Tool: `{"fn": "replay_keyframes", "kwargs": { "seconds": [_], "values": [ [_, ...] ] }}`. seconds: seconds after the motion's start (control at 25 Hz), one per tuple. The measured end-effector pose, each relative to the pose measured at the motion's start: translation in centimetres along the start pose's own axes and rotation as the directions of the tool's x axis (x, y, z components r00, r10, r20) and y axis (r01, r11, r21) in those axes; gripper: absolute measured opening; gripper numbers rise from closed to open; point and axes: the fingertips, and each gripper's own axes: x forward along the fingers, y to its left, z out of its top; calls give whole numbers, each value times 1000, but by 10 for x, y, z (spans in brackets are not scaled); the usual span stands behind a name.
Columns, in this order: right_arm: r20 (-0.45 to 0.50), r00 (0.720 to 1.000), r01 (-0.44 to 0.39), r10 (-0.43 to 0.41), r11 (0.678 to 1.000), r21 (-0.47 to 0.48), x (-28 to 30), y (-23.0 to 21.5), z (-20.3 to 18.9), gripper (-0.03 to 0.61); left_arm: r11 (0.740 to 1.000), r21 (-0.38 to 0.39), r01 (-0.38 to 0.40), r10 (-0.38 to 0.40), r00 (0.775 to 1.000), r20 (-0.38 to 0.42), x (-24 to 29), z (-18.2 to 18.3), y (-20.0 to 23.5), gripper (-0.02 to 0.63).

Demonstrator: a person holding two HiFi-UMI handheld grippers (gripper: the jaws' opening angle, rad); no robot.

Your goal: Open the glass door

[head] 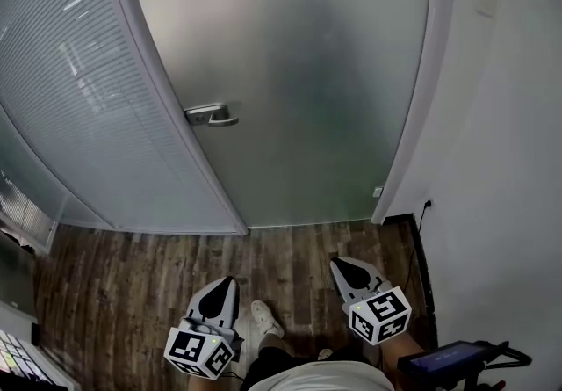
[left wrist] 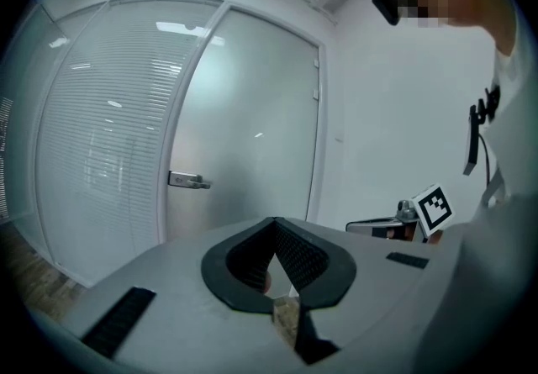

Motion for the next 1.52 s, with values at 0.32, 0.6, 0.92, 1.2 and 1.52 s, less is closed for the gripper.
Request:
{"fn": "replay_keyframes", "kwargs": {
  "seconds": [0.32,0.6,0.92,1.2,1.52],
  "values": [
    [-23,998,51,-51,999,-20,90,-18,18,2,998,-20,59,-58,998,22,75,20,78,0],
    [-23,997,66,-67,997,-27,188,-19,15,2,997,12,74,-74,997,15,129,14,165,0],
    [-40,997,68,-71,995,-72,303,7,60,2,996,-20,86,-86,996,11,173,48,279,0],
    [-67,997,43,-49,995,-89,352,3,91,2,996,-44,79,-78,997,14,194,66,311,0],
    [-39,998,-50,46,992,-117,409,-38,136,2,998,-52,-22,23,999,22,226,87,335,0]
  ]
}}
